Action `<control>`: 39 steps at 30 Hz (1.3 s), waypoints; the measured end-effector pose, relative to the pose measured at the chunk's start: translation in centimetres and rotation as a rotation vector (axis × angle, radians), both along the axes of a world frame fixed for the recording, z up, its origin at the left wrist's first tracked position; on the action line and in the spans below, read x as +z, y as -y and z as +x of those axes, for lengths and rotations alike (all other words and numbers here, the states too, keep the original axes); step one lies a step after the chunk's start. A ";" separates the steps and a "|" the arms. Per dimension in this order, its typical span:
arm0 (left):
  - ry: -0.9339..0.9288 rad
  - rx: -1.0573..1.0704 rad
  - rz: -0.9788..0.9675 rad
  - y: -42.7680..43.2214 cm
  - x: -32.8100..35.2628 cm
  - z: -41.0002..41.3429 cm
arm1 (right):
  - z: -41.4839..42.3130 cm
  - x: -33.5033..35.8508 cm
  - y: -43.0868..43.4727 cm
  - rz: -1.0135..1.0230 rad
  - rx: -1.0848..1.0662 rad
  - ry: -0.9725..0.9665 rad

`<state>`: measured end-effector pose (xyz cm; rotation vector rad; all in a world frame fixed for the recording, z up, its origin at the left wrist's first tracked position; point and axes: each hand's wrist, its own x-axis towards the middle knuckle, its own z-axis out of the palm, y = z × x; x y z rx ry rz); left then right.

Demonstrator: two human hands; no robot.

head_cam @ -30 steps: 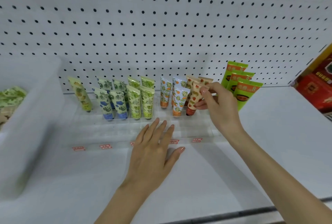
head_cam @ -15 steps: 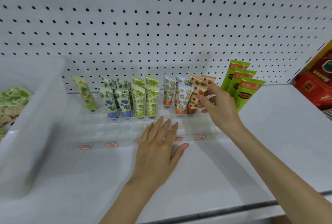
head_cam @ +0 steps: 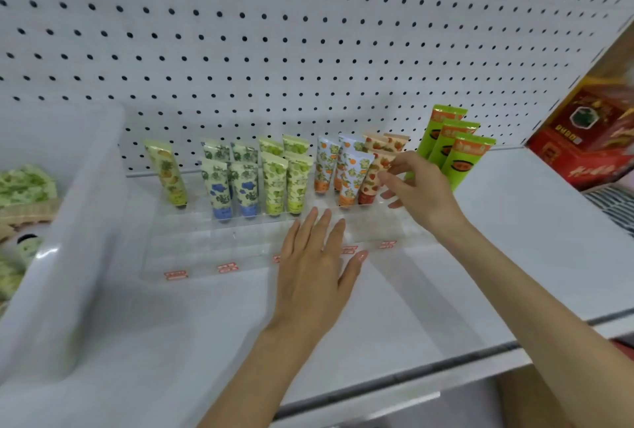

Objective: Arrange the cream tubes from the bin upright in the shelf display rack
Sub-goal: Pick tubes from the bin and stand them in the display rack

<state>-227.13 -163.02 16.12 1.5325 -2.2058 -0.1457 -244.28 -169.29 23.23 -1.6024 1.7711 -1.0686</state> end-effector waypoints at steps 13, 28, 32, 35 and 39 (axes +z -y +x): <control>0.056 -0.151 -0.060 -2.8 0.8 4.2 | 1.4 0.9 -9.2 -0.004 -0.124 -0.289; 0.101 0.001 -0.270 -17.3 8.3 16.0 | 12.6 5.2 -17.9 -0.152 0.357 -0.651; 0.144 0.149 -0.304 -20.4 10.4 22.5 | 18.3 6.3 -19.2 -0.213 0.454 -0.595; 0.204 0.252 -0.285 -21.3 11.8 28.0 | 22.6 7.2 -19.6 -0.252 0.509 -0.541; 0.257 0.322 -0.292 -20.8 12.9 34.7 | 28.2 8.1 -19.5 -0.291 0.571 -0.515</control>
